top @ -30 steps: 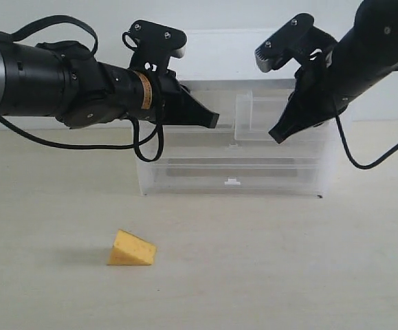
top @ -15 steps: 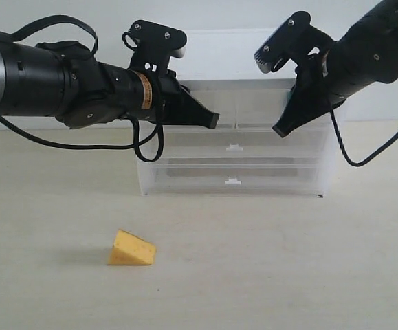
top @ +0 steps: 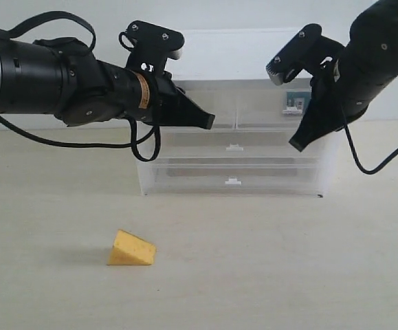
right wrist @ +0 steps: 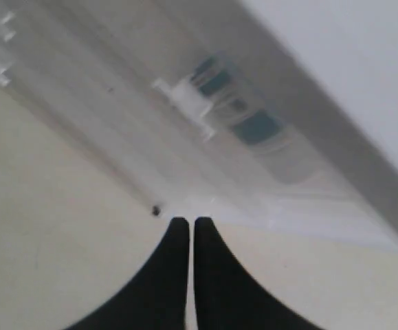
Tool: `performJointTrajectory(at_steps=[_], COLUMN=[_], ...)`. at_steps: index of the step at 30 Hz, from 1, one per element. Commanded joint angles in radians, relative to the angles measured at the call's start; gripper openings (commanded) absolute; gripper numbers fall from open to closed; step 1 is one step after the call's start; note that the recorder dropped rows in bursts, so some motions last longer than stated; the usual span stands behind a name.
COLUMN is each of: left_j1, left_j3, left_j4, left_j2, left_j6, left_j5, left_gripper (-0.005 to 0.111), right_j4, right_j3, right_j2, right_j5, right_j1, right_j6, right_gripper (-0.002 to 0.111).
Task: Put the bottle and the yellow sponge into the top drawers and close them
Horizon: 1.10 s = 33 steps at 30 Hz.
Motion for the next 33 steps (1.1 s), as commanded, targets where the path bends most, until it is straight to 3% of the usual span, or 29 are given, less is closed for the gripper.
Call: performJointTrajectory(at_steps=[1, 7, 10, 14, 20, 33], left_j1=[-0.04, -0.138, -0.154, -0.154, -0.154, -0.126], left_j3=[0.029, 0.13, 0.19, 0.26, 0.303, 0.306], left_j4=[-0.017, -0.017, -0.018, -0.018, -0.009, 0.211], left_j2=[-0.061, -0.164, -0.213, -0.265, -0.258, -0.24], left_j6=[0.047, 0.129, 0.129, 0.113, 0.113, 0.113], left_j5=[0.061, 0.072, 0.074, 0.084, 0.106, 0.101], left_gripper=[0.004, 0.004, 0.004, 0.004, 0.004, 0.004], right_j4=[0.278, 0.521, 0.586, 0.701, 0.71, 0.708], right_j3=[-0.034, -0.164, -0.233, -0.287, -0.366, -0.461], right_j2=[-0.021, -0.021, -0.021, -0.013, 0.054, 0.143], right_j5=[0.129, 0.3, 0.311, 0.292, 0.306, 0.292], right_j1=[0.0, -0.002, -0.011, -0.023, -0.023, -0.023], right_j6=[-0.255, -0.388, -0.386, -0.411, -0.413, -0.421], right_gripper=[0.0, 0.0, 0.0, 0.0, 0.0, 0.0])
